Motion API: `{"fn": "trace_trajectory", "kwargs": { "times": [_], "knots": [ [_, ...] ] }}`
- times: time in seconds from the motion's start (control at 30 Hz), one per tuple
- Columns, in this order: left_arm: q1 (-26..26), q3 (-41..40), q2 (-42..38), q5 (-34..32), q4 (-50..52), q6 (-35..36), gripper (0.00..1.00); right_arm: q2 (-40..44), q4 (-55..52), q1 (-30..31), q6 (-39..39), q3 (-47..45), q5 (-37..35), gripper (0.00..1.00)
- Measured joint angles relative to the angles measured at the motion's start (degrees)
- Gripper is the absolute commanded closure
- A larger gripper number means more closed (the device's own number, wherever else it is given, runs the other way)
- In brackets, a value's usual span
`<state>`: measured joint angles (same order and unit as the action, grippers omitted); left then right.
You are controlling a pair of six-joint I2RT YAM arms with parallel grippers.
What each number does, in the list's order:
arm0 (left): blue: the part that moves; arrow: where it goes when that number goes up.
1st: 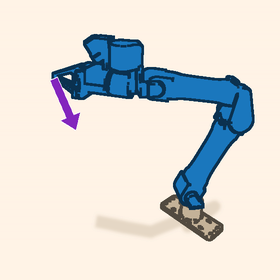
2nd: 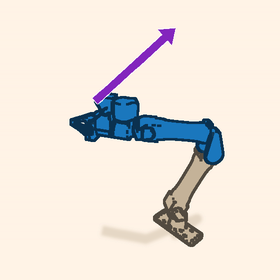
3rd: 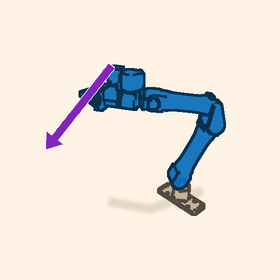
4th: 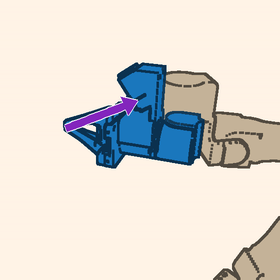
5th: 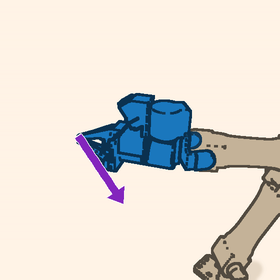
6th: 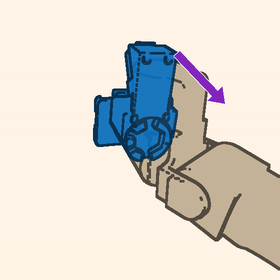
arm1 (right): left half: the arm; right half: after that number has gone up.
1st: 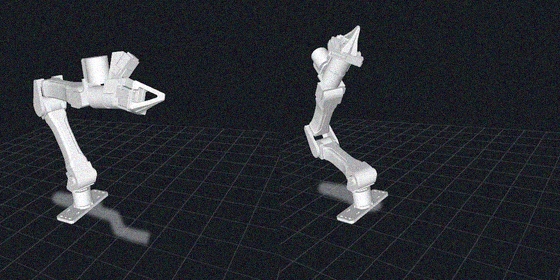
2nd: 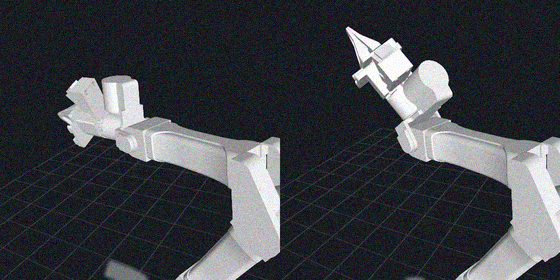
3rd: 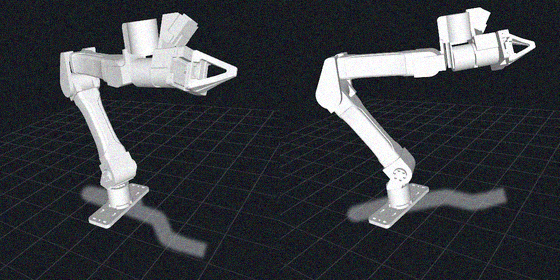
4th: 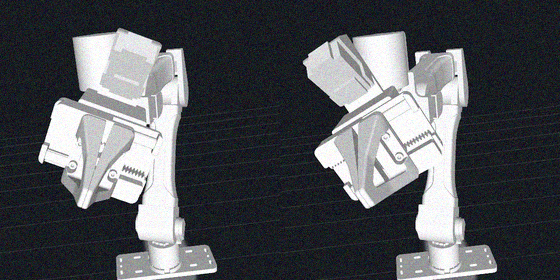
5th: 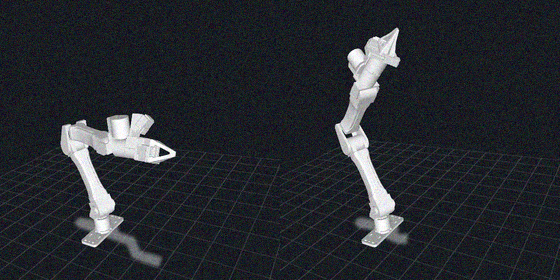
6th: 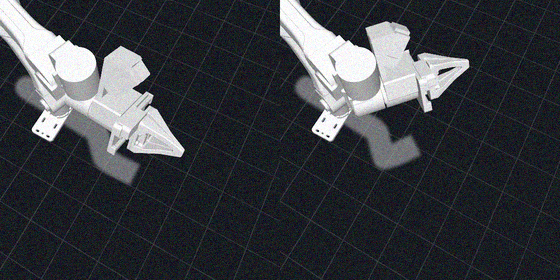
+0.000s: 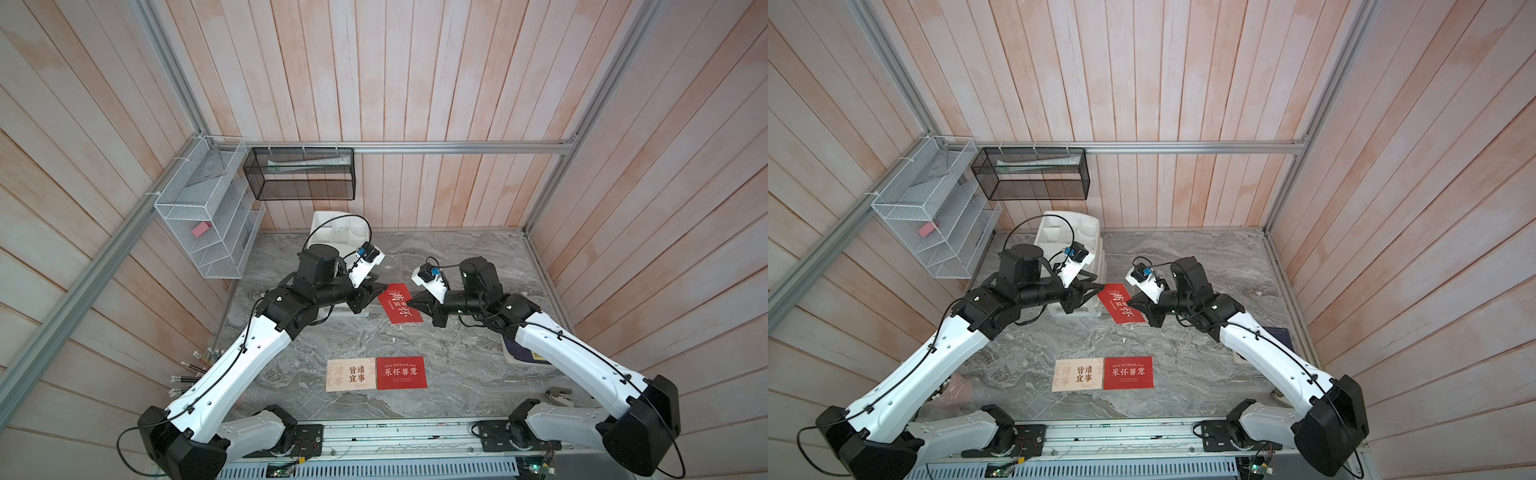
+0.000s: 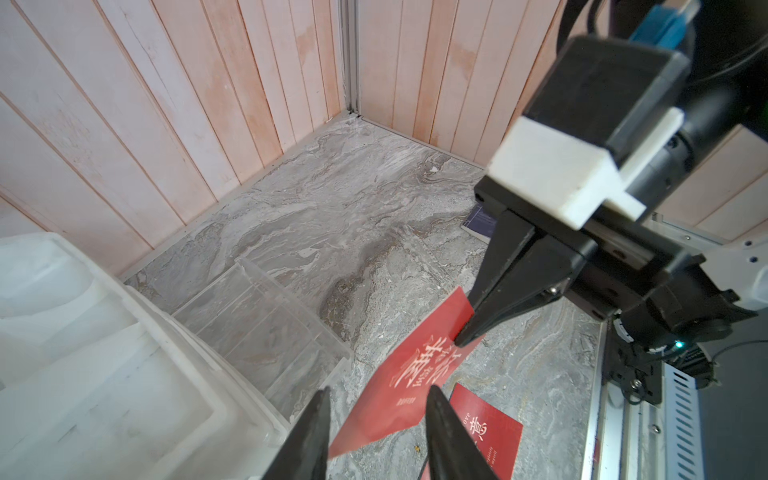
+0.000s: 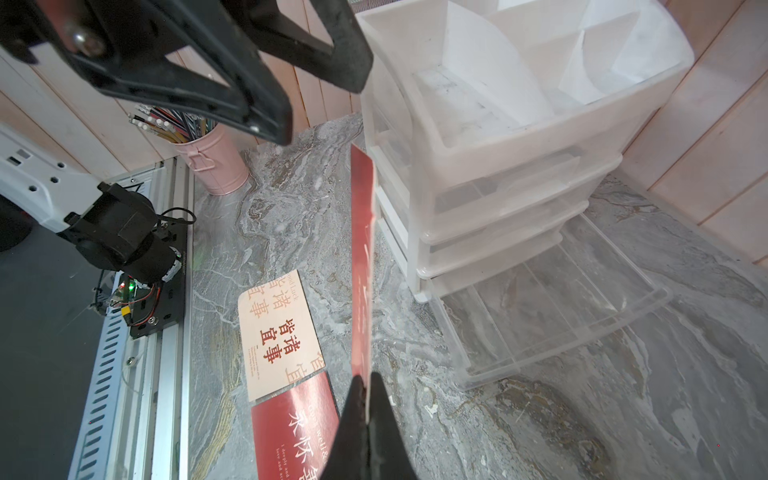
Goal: Take the postcards out of the drawer
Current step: Place the postcard at the center of the board.
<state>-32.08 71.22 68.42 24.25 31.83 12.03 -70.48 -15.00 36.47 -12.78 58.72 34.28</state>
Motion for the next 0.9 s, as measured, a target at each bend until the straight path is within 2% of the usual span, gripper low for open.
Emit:
{"fn": "trace_trajectory", "kwargs": {
  "times": [0.37, 0.9],
  "knots": [
    [-0.35, 0.02, 2.56, 3.80, 1.86, 1.29, 0.61, 0.07, 0.04, 0.04, -2.75, -0.74, 3.23, 1.00],
    [-0.61, 0.02, 3.08, 3.93, 3.54, 2.16, 0.60, 0.63, 0.61, 0.15, -5.68, -1.46, 5.35, 1.00]
  ]
}}
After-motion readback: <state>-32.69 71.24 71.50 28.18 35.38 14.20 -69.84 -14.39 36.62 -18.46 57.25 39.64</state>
